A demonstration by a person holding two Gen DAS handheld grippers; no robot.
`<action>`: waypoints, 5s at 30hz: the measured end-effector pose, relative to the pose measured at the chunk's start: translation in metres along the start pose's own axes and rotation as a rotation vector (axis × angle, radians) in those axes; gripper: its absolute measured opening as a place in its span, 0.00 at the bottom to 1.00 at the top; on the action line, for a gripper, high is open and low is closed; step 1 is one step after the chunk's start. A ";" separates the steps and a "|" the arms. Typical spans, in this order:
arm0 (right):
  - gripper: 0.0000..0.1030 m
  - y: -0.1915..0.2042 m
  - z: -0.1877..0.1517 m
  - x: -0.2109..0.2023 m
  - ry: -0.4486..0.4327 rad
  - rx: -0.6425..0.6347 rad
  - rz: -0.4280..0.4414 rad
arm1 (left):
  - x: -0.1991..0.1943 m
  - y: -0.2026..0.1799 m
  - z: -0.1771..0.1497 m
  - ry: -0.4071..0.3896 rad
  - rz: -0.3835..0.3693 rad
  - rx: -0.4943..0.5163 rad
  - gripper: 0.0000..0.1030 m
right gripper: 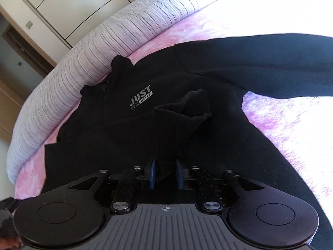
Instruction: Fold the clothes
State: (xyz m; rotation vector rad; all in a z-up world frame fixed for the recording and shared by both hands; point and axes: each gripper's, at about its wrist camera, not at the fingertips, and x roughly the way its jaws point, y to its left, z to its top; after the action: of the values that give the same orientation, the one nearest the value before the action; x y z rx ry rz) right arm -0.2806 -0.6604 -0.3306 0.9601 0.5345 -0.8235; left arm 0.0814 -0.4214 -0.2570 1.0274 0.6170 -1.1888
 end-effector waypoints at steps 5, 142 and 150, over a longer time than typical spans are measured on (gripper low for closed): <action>0.48 0.002 0.012 0.004 -0.010 0.086 -0.015 | 0.000 -0.002 0.006 -0.008 -0.024 0.040 0.70; 0.02 -0.024 0.058 0.032 0.050 -0.735 0.097 | 0.166 -0.223 0.389 0.049 -0.648 0.165 0.03; 0.41 -0.010 0.070 0.042 -0.048 -0.767 0.057 | 0.143 -0.170 0.388 -0.077 -0.642 0.025 0.03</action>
State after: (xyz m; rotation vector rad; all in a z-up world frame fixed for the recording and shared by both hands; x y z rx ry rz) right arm -0.2606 -0.7402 -0.3324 0.2468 0.7051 -0.5154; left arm -0.0820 -0.8370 -0.2613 0.8169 0.9093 -1.7876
